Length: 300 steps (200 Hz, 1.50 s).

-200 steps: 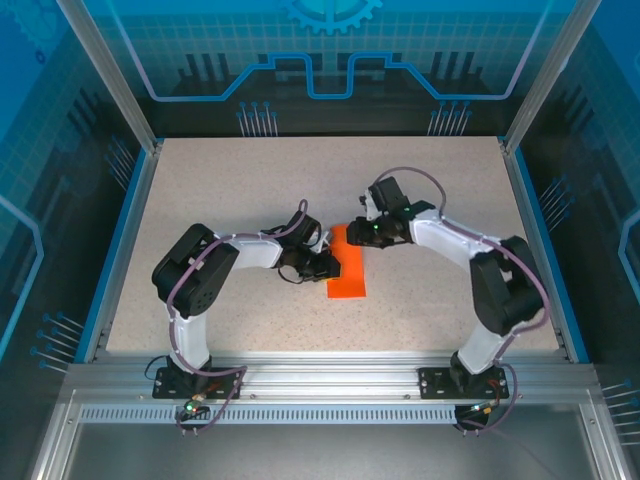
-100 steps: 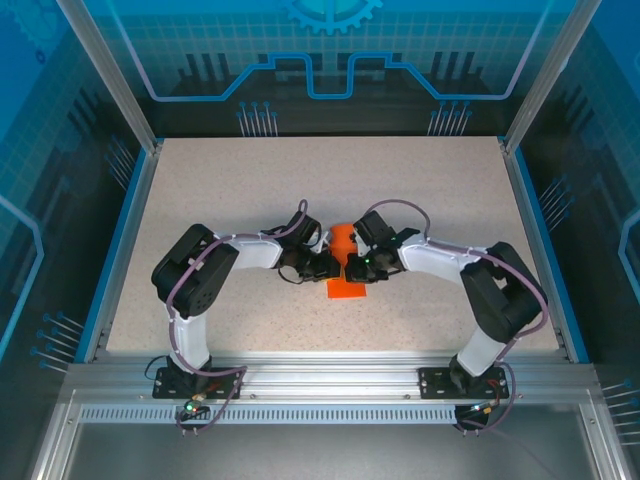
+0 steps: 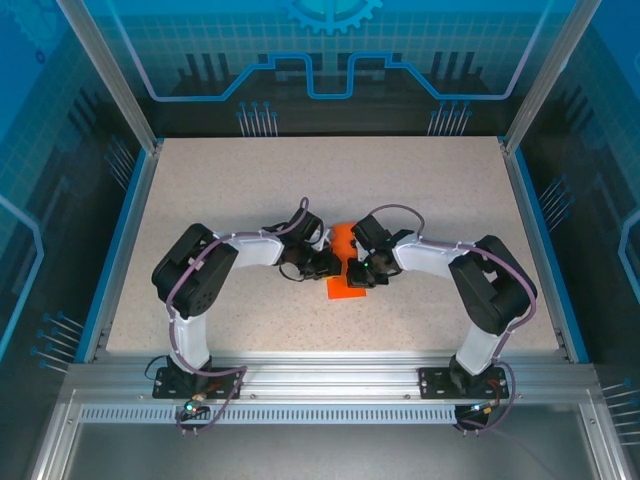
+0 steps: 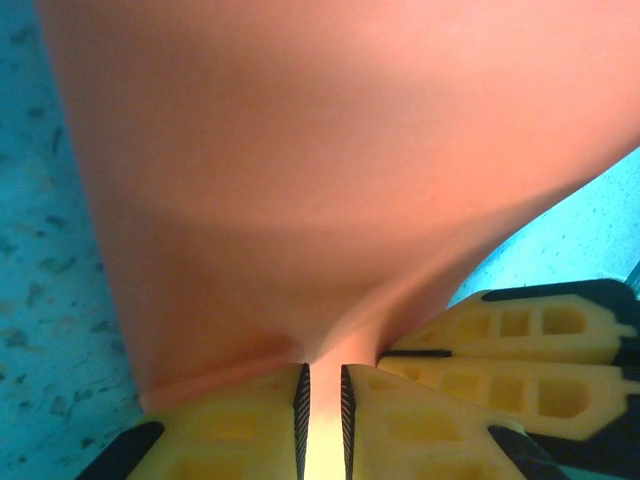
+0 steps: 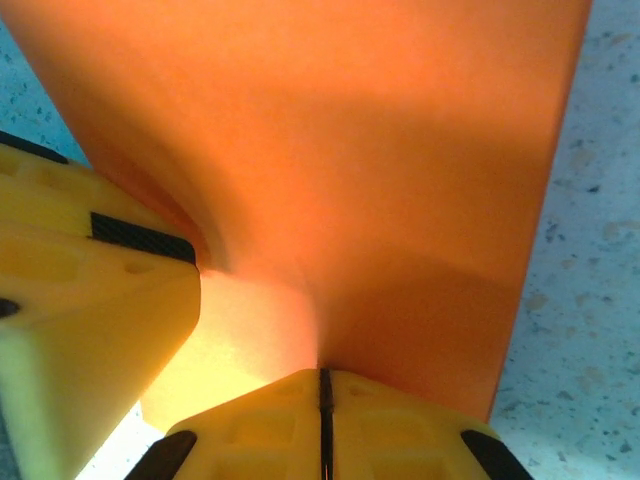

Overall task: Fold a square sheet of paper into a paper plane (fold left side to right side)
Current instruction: First fold the square sheet of paper in half at the center of the table.

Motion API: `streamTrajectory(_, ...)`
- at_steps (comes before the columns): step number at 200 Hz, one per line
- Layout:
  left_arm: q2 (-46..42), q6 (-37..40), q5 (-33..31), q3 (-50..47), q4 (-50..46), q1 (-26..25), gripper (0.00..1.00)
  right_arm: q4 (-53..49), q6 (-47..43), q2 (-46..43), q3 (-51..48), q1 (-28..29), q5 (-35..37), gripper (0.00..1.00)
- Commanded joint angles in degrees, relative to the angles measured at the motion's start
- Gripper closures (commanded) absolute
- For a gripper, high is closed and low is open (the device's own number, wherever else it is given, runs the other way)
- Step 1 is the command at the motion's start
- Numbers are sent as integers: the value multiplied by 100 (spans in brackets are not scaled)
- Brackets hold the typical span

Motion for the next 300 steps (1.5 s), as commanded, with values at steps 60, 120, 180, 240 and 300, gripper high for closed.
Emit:
streamTrajectory(60,293,-36,38,220,570,133,88,-564,-8,376,-139,24,343,92)
streamTrajectory(120,353,-34,-121,23,734,211,89,-736,-69,438,-107,22,477,92)
streamTrajectory(180,351,35,-250,-299,1130,358,89,-923,-217,605,-51,21,399,92)
streamTrajectory(240,325,161,-320,-360,1331,534,88,-1039,-295,687,-67,22,424,92)
streamTrajectory(300,382,184,-455,-217,1267,628,88,-1101,-340,689,-84,6,493,92)
